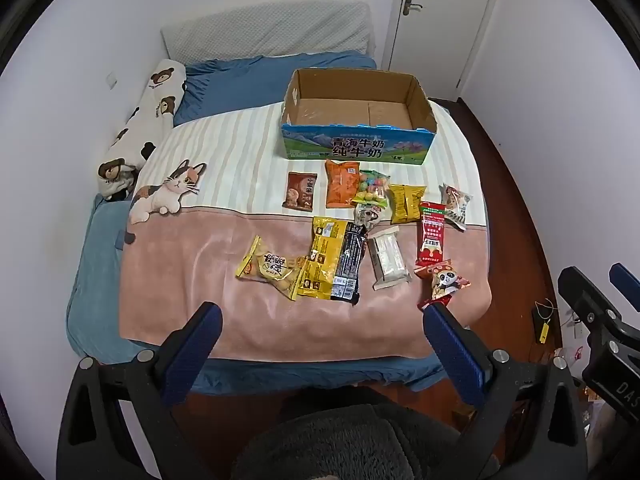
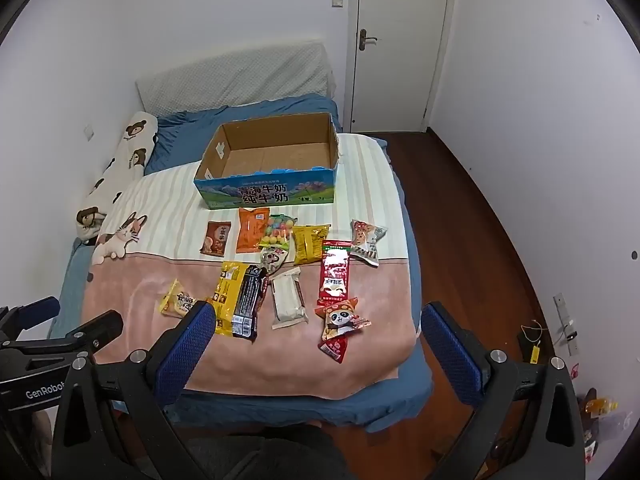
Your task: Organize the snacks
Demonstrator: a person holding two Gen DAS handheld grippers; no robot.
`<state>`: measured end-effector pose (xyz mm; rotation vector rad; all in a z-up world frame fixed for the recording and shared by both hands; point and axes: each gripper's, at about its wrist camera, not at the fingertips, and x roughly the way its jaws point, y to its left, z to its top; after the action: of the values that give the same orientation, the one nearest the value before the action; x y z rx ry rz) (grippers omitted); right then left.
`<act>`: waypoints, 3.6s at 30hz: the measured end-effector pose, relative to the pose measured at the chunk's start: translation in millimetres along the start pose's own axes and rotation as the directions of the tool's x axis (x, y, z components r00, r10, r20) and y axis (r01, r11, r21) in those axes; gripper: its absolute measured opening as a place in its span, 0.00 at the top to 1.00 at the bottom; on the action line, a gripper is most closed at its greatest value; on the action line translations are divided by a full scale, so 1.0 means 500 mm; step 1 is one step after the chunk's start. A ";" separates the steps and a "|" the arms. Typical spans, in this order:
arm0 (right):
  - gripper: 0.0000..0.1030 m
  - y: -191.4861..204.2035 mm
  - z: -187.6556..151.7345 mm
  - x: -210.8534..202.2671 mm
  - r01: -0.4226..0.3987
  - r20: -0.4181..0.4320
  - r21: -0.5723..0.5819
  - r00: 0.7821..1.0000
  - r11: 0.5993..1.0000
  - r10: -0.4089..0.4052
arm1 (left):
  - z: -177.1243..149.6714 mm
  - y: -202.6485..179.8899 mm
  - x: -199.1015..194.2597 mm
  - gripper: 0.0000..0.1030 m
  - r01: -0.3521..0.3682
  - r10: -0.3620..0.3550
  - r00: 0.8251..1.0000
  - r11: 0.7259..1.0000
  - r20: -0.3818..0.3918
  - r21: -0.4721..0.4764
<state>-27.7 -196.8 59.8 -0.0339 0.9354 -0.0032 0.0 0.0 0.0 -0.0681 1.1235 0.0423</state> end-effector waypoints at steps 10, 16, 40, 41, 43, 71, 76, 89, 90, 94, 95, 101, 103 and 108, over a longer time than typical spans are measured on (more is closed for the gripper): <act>0.00 0.005 -0.002 0.000 -0.001 -0.011 -0.002 1.000 1.000 0.001 | 0.002 0.001 0.003 0.00 -0.003 0.003 1.000 1.000 0.000 -0.003; 0.00 0.011 -0.002 -0.002 -0.003 -0.014 -0.001 1.000 1.000 0.003 | 0.009 -0.001 -0.001 0.00 0.003 -0.003 1.000 1.000 0.000 -0.005; 0.00 0.014 0.008 0.006 -0.015 -0.017 0.018 1.000 1.000 0.016 | 0.023 0.019 -0.006 0.00 0.014 -0.014 1.000 1.000 0.013 -0.006; 0.00 0.014 0.006 0.005 -0.012 -0.015 0.017 1.000 1.000 0.013 | 0.023 0.019 -0.006 0.00 0.013 -0.013 1.000 1.000 0.015 -0.005; 0.00 0.014 0.005 0.006 -0.014 -0.015 0.018 1.000 1.000 0.014 | 0.022 0.019 -0.006 0.00 0.014 -0.013 1.000 1.000 0.019 -0.005; 0.00 0.036 0.006 0.007 -0.024 -0.008 0.014 1.000 1.000 0.024 | 0.025 0.028 -0.018 0.00 0.013 -0.013 0.999 1.000 0.032 -0.006; 0.00 0.039 0.009 0.007 -0.028 -0.012 0.014 1.000 1.000 0.029 | 0.025 0.028 -0.018 0.00 0.015 -0.014 0.999 1.000 0.030 -0.007; 0.00 0.033 0.011 0.013 -0.040 -0.014 0.015 0.999 0.999 0.040 | 0.025 0.028 -0.018 0.00 0.016 -0.016 0.999 1.000 0.030 -0.008; 0.00 0.034 0.012 0.015 -0.041 -0.015 0.018 0.999 0.999 0.042 | 0.027 0.027 -0.016 0.00 0.016 -0.016 0.999 1.000 0.028 -0.010; 0.00 0.025 0.017 0.042 -0.056 -0.031 0.032 0.998 0.998 0.057 | 0.039 0.019 0.004 0.00 0.005 -0.005 1.000 1.000 0.024 -0.013; 0.00 0.021 0.018 0.054 -0.061 -0.037 0.035 0.997 0.998 0.062 | 0.045 0.019 0.017 0.00 -0.003 0.003 1.000 1.000 0.018 -0.015; 0.00 0.013 0.034 0.198 -0.080 -0.119 0.077 0.989 0.994 0.089 | 0.088 0.028 0.152 0.00 -0.044 0.043 0.999 0.998 -0.031 -0.042; 0.00 0.012 0.036 0.268 -0.075 -0.159 0.090 0.983 0.993 0.088 | 0.102 0.035 0.214 0.00 -0.060 0.057 0.996 0.997 -0.068 -0.047; 0.00 0.010 0.029 0.456 -0.098 -0.275 0.122 0.953 0.988 0.129 | 0.115 0.042 0.386 0.00 -0.053 0.046 0.979 0.998 -0.197 -0.029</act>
<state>119.4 -195.6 -115.2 0.1236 1.2204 0.0494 133.8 25.3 -150.1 -0.0764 1.3217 0.1008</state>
